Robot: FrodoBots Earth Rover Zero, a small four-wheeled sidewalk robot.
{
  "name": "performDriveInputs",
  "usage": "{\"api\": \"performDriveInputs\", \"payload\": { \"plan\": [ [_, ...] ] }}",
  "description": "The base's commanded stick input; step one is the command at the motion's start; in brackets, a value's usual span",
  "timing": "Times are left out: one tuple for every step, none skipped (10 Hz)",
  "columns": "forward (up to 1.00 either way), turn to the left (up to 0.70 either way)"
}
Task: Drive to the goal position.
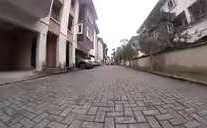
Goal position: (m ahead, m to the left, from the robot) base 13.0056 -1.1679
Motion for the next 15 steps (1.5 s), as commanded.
{"api": "performDriveInputs", "payload": {
  "plan": [
    [0.7, 0.0],
    [0.7, 0.0],
    [0.7, 0.0],
    [0.7, 0.0],
    [0.7, 0.0],
    [0.7, 0.0],
    [0.7, -0.12],
    [0.7, -0.34],
    [0.7, -0.19],
    [0.7, 0.0],
    [0.7, 0.0],
    [0.7, 0.0],
    [0.7, 0.0],
    [0.7, 0.0],
    [0.7, 0.0]
  ]
}}
